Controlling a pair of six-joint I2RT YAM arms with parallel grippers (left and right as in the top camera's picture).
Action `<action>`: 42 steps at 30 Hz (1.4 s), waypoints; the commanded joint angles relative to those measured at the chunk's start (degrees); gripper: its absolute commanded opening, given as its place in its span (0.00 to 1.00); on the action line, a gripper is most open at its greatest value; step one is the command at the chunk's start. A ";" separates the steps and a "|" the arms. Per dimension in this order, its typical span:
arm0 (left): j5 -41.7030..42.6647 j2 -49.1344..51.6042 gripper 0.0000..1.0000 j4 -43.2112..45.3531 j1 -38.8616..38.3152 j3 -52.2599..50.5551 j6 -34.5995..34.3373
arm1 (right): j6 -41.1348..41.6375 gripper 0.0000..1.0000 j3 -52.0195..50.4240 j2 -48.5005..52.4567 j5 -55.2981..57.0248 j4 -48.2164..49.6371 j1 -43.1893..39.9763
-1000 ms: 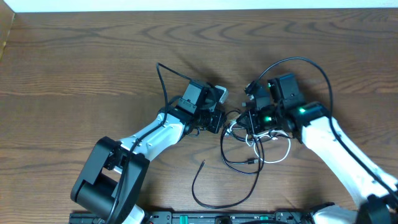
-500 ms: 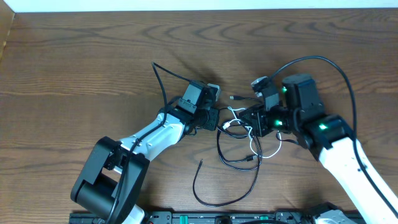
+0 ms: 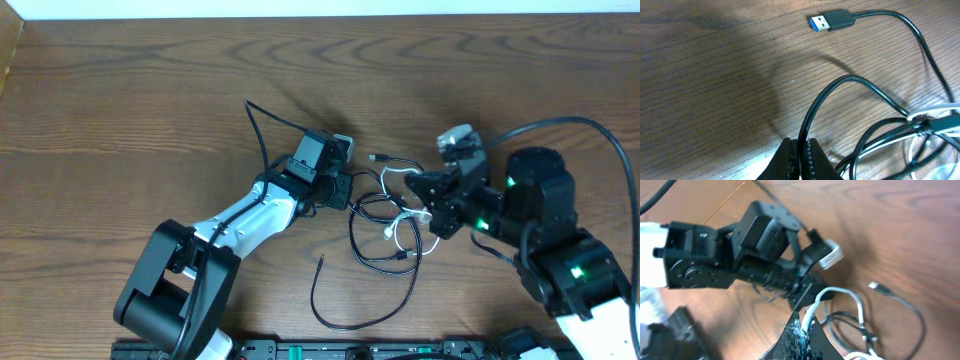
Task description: Untangle cables
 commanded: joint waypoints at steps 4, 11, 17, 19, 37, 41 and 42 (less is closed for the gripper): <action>-1.66 0.35 0.08 -0.35 0.48 1.33 -0.57 | -0.96 0.01 0.59 -2.84 17.62 -2.62 -0.20; -6.27 0.35 0.08 -1.18 0.55 1.33 -0.66 | 9.53 0.01 0.59 -3.80 36.22 -6.32 -0.20; -6.73 0.35 0.08 -1.38 1.38 1.33 -1.97 | 12.24 0.01 0.57 -4.13 43.15 -7.82 -0.20; -6.58 0.35 0.08 -1.38 1.44 1.33 -2.29 | 11.21 0.01 0.57 -3.69 43.65 -8.70 -0.20; -6.51 0.35 0.07 -1.64 1.42 1.33 -2.29 | 9.90 0.06 0.50 20.20 53.88 -13.70 -2.36; -6.51 0.35 0.08 -1.64 1.42 1.33 -2.29 | 9.90 0.56 0.50 26.53 51.69 -13.68 -4.37; -6.51 0.35 0.07 -1.62 1.42 1.33 -2.29 | 9.90 0.75 0.50 27.80 50.38 -13.68 -4.85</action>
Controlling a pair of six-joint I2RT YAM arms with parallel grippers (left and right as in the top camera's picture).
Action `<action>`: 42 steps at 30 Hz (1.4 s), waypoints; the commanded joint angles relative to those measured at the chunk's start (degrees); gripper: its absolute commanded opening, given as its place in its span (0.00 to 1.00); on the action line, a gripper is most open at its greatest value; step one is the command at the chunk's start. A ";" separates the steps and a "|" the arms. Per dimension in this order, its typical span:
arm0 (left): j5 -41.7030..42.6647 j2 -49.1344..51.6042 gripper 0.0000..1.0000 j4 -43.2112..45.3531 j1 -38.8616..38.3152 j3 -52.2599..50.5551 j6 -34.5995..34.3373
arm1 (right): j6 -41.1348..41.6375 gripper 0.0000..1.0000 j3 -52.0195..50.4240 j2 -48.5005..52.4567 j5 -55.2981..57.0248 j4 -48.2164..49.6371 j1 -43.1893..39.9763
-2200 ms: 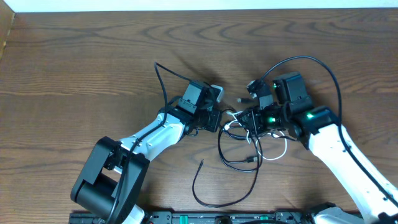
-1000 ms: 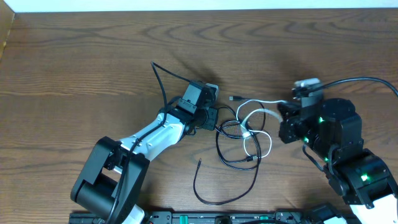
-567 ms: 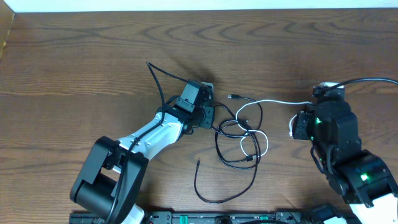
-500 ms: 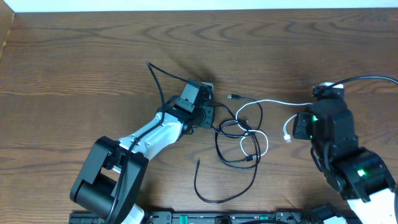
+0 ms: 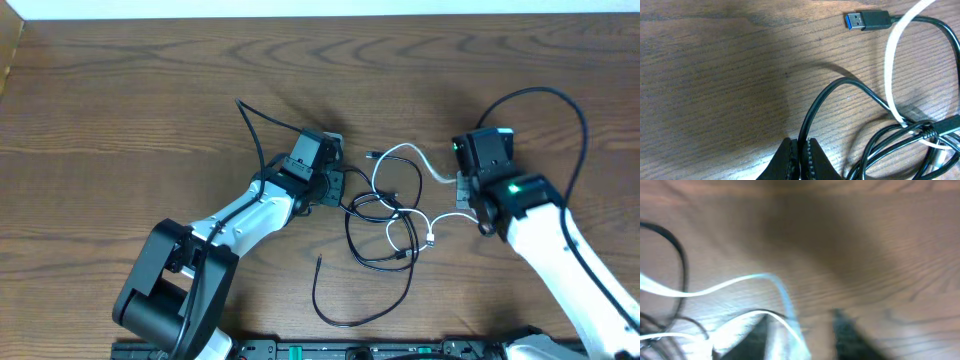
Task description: Untangle cables
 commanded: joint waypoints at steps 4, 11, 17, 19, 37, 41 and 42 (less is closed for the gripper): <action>-0.68 0.35 0.08 -0.11 0.35 1.33 -0.74 | 0.09 0.99 0.50 6.80 -4.39 0.44 -3.34; -0.68 0.35 0.08 -0.11 0.35 1.33 -0.74 | -11.67 0.91 0.52 7.32 -26.38 6.99 -4.09; -0.68 0.35 0.08 -0.11 0.35 1.33 -0.74 | -13.60 0.34 0.50 7.76 -37.13 7.85 -4.07; -0.68 0.35 0.08 -0.13 0.35 1.33 -0.74 | -13.64 0.25 0.42 8.13 -36.39 7.43 -4.09; -0.26 0.35 0.08 -0.13 0.35 1.33 -0.76 | -13.60 0.90 -0.04 11.15 -38.51 9.46 -4.09; -0.26 0.35 0.08 -0.11 0.35 1.33 -0.76 | -13.60 0.44 -0.07 11.15 -47.28 8.70 -4.02; -0.26 0.35 0.08 -0.13 0.35 1.33 -0.76 | -13.60 0.33 -0.13 11.15 -48.78 8.39 -3.85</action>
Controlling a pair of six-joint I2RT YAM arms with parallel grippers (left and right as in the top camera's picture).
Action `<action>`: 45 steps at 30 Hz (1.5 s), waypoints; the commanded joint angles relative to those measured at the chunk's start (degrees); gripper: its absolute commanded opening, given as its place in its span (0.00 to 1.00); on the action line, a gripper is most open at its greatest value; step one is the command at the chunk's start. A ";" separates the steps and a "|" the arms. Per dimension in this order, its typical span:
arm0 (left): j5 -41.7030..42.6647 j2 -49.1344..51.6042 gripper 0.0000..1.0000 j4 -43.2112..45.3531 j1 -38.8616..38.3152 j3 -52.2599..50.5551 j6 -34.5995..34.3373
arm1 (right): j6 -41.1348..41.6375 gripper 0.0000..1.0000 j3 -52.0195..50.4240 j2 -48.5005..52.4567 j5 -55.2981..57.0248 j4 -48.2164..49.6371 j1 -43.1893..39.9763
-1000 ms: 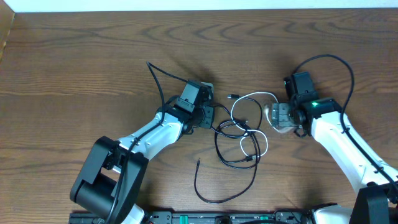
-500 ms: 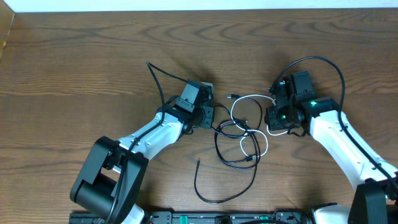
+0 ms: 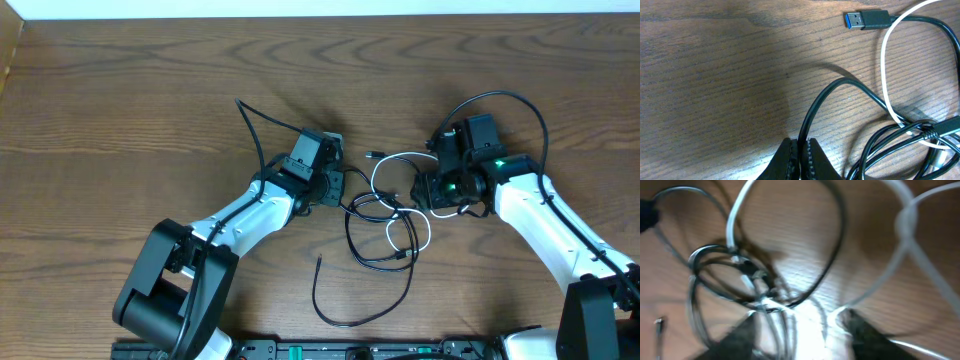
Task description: Untangle cables
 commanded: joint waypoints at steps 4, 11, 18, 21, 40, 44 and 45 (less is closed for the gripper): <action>-0.15 0.35 0.08 -0.13 0.33 1.33 -0.76 | -0.17 0.14 -0.63 0.26 -7.19 -1.14 1.44; -0.15 0.35 0.07 -0.15 0.33 1.33 -0.76 | -0.15 0.35 -4.44 0.28 -0.79 1.68 2.51; -0.15 0.35 0.08 -0.15 0.33 1.33 -0.74 | -0.13 0.35 -10.01 0.28 -0.42 8.13 2.51; -0.15 0.35 0.08 -0.15 0.33 1.33 -0.74 | 0.07 0.36 -13.51 0.28 -0.17 12.33 2.51; -0.17 0.35 0.08 -0.15 0.33 1.33 -0.74 | 0.04 0.01 -19.87 0.28 4.94 21.31 2.49; -0.59 0.35 0.07 -0.17 0.35 1.33 -0.70 | 0.07 0.01 -18.62 -0.81 3.54 19.32 2.49; -1.27 0.31 0.08 -0.22 0.37 1.33 -0.70 | 0.07 0.01 -17.81 -1.53 2.62 17.73 2.49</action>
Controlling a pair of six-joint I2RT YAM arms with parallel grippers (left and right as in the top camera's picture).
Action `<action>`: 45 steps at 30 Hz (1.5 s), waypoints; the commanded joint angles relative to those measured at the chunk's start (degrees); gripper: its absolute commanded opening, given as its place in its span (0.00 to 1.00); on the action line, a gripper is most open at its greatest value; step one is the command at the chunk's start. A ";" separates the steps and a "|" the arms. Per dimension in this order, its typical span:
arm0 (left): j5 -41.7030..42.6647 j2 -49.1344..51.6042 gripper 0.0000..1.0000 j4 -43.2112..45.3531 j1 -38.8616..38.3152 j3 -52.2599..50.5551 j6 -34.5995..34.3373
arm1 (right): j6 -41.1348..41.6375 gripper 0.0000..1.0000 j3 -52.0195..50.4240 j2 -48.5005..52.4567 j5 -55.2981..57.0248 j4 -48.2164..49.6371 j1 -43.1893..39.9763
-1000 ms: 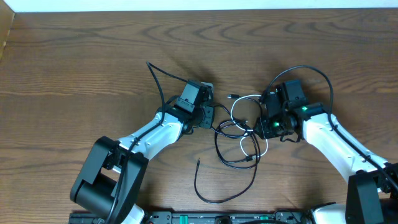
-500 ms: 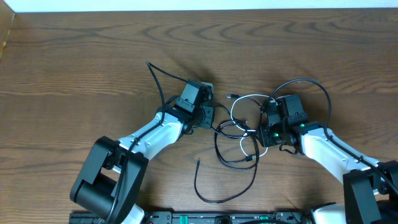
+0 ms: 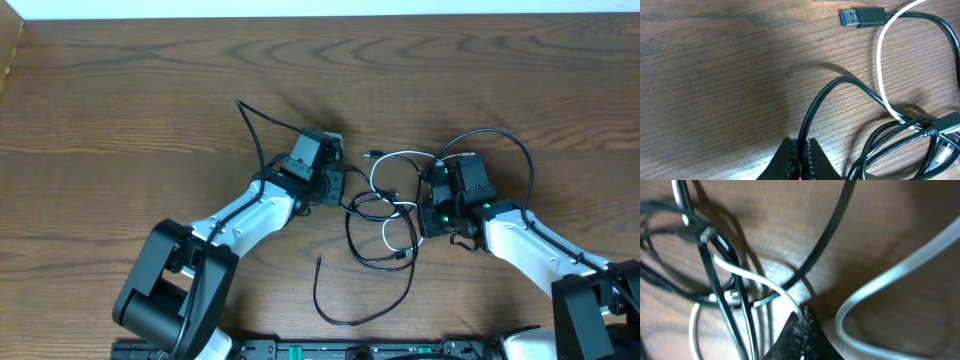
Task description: Untangle cables
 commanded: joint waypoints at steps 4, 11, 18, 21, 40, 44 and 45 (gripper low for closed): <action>-6.78 -0.94 0.08 -1.86 1.64 1.33 -0.74 | 2.12 0.01 2.73 -5.64 0.96 -7.45 0.22; -8.74 -5.01 0.07 -7.08 6.73 1.33 -0.74 | 6.95 0.01 3.02 -17.68 13.16 -9.84 0.22; -8.74 -5.60 0.08 -9.77 12.63 1.33 -1.92 | 10.71 0.01 3.02 -27.04 27.74 -14.58 0.22; -8.68 -5.60 0.08 -10.73 15.10 1.33 -4.28 | 10.62 0.01 3.02 -28.70 30.56 -16.04 0.22; 23.71 -5.51 0.73 -9.35 16.28 1.27 3.91 | 10.60 0.61 3.02 -25.83 25.16 -14.34 -0.31; 23.71 -5.18 0.66 -12.22 14.23 0.96 3.87 | 10.56 0.56 3.02 -22.97 20.22 -11.63 -0.31; 23.69 -5.14 0.62 -12.41 13.55 0.52 3.87 | 10.36 0.52 3.02 -22.10 18.60 -10.51 -0.31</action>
